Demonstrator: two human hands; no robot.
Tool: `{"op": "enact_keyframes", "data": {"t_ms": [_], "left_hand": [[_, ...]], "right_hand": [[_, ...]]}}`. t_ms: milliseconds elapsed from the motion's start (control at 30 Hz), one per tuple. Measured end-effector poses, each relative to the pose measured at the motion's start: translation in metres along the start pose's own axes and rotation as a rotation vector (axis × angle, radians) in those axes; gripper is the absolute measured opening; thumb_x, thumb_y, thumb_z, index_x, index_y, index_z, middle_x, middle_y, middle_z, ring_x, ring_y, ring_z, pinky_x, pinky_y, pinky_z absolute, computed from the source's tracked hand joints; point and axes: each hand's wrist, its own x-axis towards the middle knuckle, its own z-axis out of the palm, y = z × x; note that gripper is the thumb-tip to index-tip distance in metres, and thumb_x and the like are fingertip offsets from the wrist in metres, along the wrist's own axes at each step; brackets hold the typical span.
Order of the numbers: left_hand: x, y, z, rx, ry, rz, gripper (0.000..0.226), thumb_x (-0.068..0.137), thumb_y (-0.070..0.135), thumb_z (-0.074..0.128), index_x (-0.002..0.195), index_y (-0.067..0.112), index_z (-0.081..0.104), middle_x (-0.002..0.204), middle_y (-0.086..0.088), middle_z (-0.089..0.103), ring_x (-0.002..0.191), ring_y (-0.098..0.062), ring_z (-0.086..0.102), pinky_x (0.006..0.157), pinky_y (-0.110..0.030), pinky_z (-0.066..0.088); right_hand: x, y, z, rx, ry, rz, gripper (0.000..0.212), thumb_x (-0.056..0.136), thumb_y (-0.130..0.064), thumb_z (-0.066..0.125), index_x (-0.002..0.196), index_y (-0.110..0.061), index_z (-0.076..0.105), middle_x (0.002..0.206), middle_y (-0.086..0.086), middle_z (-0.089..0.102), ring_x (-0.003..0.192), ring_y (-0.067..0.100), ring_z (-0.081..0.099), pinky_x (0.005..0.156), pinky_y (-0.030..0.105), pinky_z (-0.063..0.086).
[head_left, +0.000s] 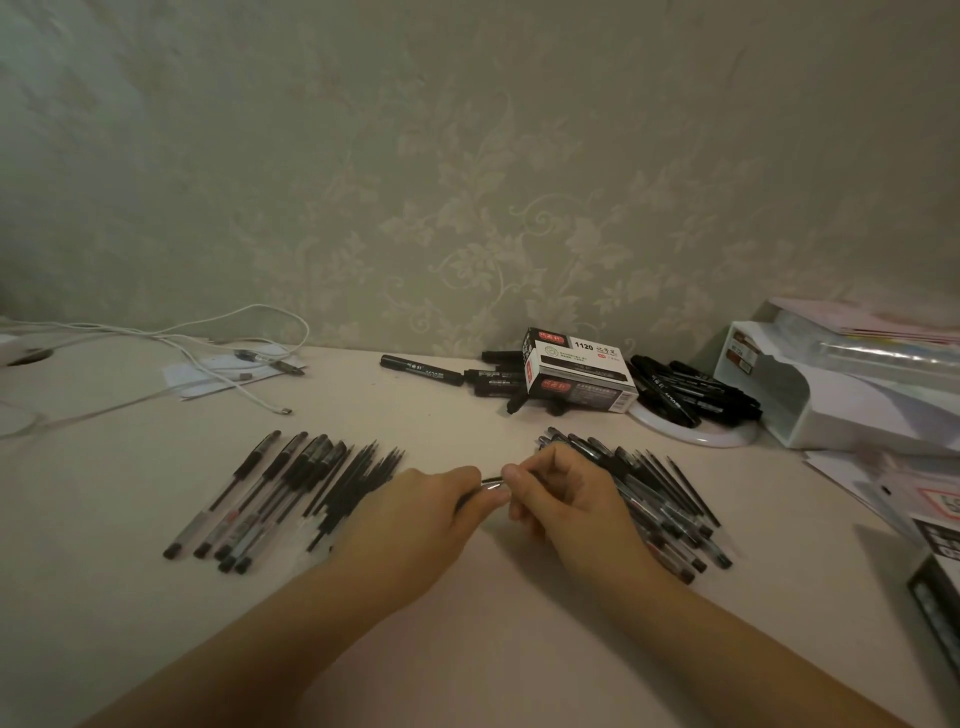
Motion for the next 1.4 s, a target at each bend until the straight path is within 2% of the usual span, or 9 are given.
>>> {"op": "enact_keyframes", "data": {"t_ms": [67,167,400,633,833,967,1167,1333,1400], "left_hand": [[-0.001,0.002,0.000,-0.007,0.030,-0.003,0.042,0.087,0.068,0.018,0.065,0.035,0.031,0.055,0.002,0.045,0.049,-0.010,0.045,0.044,-0.024,0.025],[-0.003,-0.002,0.000,-0.048,0.066,-0.013,0.034,0.093,0.061,0.028,0.076,0.032,0.035,0.056,0.003,0.048,0.050,-0.010,0.048,0.044,-0.025,0.028],[-0.002,-0.006,0.000,-0.114,0.108,0.000,0.018,0.098,0.042,0.037,0.089,0.028,0.032,0.058,0.005,0.048,0.048,-0.009,0.044,0.044,-0.027,0.027],[-0.002,-0.006,0.002,-0.071,0.070,0.033,0.013,0.098,0.042,0.042,0.090,0.033,0.036,0.071,0.011,0.050,0.060,-0.004,0.050,0.048,-0.016,0.028],[-0.003,-0.002,0.001,-0.180,0.093,0.150,0.009,0.096,0.039,0.048,0.095,0.031,0.045,0.089,0.014,0.055,0.080,-0.004,0.055,0.067,-0.024,0.050],[-0.001,-0.001,0.003,-0.249,0.083,0.183,0.007,0.094,0.034,0.054,0.095,0.032,0.048,0.091,0.018,0.052,0.084,0.003,0.052,0.066,-0.014,0.045],[0.000,-0.002,0.001,-0.326,0.049,0.148,0.007,0.094,0.031,0.055,0.089,0.026,0.054,0.078,0.010,0.058,0.074,-0.005,0.054,0.063,-0.023,0.046],[0.000,-0.002,0.002,-0.321,-0.008,0.107,0.012,0.098,0.032,0.047,0.095,0.027,0.057,0.075,0.008,0.058,0.071,-0.005,0.053,0.066,-0.030,0.047],[-0.001,-0.001,0.003,-0.325,0.012,0.114,0.011,0.097,0.035,0.049,0.098,0.026,0.055,0.076,0.011,0.055,0.071,-0.001,0.053,0.061,-0.019,0.043]], "right_hand": [[0.000,0.000,0.000,-0.103,0.036,-0.069,0.008,0.094,-0.026,0.065,0.090,-0.019,0.063,0.074,0.000,0.068,0.063,0.005,0.061,0.060,0.017,0.048],[0.002,0.003,-0.005,-0.423,0.096,-0.184,0.004,0.094,-0.028,0.064,0.092,-0.030,0.060,0.085,-0.012,0.067,0.081,0.003,0.063,0.071,0.013,0.048],[0.004,0.015,-0.006,-0.798,0.057,-0.205,0.012,0.092,-0.023,0.064,0.088,-0.033,0.058,0.086,-0.023,0.055,0.088,-0.006,0.052,0.066,0.010,0.042],[0.005,0.016,-0.005,-0.784,0.049,-0.232,0.002,0.093,-0.029,0.062,0.093,-0.029,0.060,0.095,-0.022,0.055,0.093,0.000,0.052,0.078,0.018,0.047],[0.002,0.002,-0.002,-0.535,0.028,-0.273,0.036,0.089,-0.059,0.046,0.088,-0.029,0.066,0.081,-0.016,0.062,0.082,0.004,0.057,0.068,0.010,0.040],[0.001,0.003,-0.004,-0.421,-0.056,-0.187,0.020,0.093,-0.040,0.058,0.082,-0.028,0.068,0.075,-0.009,0.063,0.068,0.000,0.054,0.065,0.012,0.043],[0.004,0.007,-0.008,-0.316,-0.065,-0.105,0.014,0.090,-0.036,0.067,0.080,-0.026,0.069,0.074,-0.003,0.067,0.070,0.012,0.059,0.065,0.017,0.047],[0.004,0.007,-0.009,-0.266,-0.087,-0.102,0.003,0.089,-0.029,0.071,0.086,-0.028,0.072,0.081,-0.005,0.070,0.072,0.005,0.061,0.068,0.015,0.048],[0.005,0.008,-0.009,-0.286,-0.082,-0.118,0.005,0.089,-0.028,0.070,0.090,-0.033,0.070,0.087,-0.009,0.070,0.074,0.003,0.060,0.069,0.015,0.049]]}}
